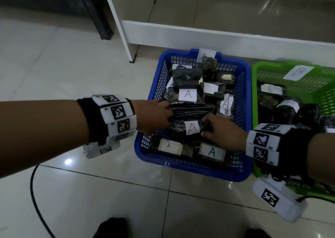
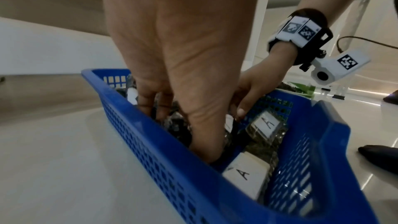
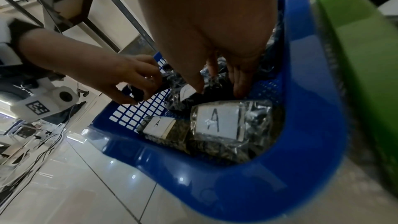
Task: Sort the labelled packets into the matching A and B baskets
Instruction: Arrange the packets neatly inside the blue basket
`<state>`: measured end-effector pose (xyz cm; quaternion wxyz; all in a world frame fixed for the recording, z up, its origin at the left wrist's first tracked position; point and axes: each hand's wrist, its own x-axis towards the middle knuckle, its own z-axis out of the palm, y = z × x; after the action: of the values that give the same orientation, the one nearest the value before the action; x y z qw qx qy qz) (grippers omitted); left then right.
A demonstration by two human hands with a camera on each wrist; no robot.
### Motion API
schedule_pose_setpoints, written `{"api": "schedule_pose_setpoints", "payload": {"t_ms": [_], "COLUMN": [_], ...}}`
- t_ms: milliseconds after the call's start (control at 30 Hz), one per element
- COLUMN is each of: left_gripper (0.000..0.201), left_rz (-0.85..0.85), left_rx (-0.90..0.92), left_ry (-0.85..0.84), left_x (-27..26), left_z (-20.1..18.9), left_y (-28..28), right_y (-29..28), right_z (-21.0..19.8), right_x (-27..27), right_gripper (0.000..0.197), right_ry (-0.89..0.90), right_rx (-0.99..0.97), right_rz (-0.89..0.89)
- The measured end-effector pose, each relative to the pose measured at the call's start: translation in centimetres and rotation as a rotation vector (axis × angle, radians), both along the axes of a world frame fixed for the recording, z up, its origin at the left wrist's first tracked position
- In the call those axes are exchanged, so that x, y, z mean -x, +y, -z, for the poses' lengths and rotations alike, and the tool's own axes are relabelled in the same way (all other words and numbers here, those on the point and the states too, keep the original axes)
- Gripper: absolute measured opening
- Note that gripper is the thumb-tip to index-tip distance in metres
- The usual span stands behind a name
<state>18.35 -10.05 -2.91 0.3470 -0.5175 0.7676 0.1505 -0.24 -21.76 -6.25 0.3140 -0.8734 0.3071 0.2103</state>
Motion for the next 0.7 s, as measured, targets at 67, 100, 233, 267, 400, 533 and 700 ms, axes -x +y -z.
{"api": "schedule_pose_setpoints", "payload": {"t_ms": [67,100,233,267,400,533,700], "left_gripper": [0.039,0.033,0.009,0.009,0.011,0.013,0.013], "left_rz": [-0.052,-0.100,-0.450,-0.522,-0.792,-1.106,-1.292], "left_rx": [0.053,0.109,0.301,0.346,0.450,0.280,0.016], "left_ry": [0.123,0.216,0.554,0.586,0.770,0.930,1.054], "left_x": [-0.4,-0.8,-3.0,-3.5,-4.3,-3.4,-1.8], "left_z": [-0.9,-1.5,-4.6,-5.1,-5.7,-3.9,-1.0], "left_y": [-0.2,-0.4,-2.3,-2.8,-3.9,-3.0,-1.4], "right_y": [0.4,0.6,1.6,1.7,0.3,-1.1,-1.1], "right_z": [0.0,-0.1,-0.3,-0.3,-1.3,-1.9,-1.3], "right_x": [-0.3,-0.4,-1.2,-1.4,-1.5,-0.5,0.2], "right_gripper": [0.046,0.047,0.049,0.050,0.051,0.054,0.041], "right_ry": [-0.010,-0.021,-0.010,-0.003,0.043,0.304,0.397], "right_rx": [-0.046,-0.072,-0.160,-0.164,-0.130,-0.018,0.031], "right_rz": [0.009,0.002,-0.099,-0.123,-0.199,-0.394,-0.539]}}
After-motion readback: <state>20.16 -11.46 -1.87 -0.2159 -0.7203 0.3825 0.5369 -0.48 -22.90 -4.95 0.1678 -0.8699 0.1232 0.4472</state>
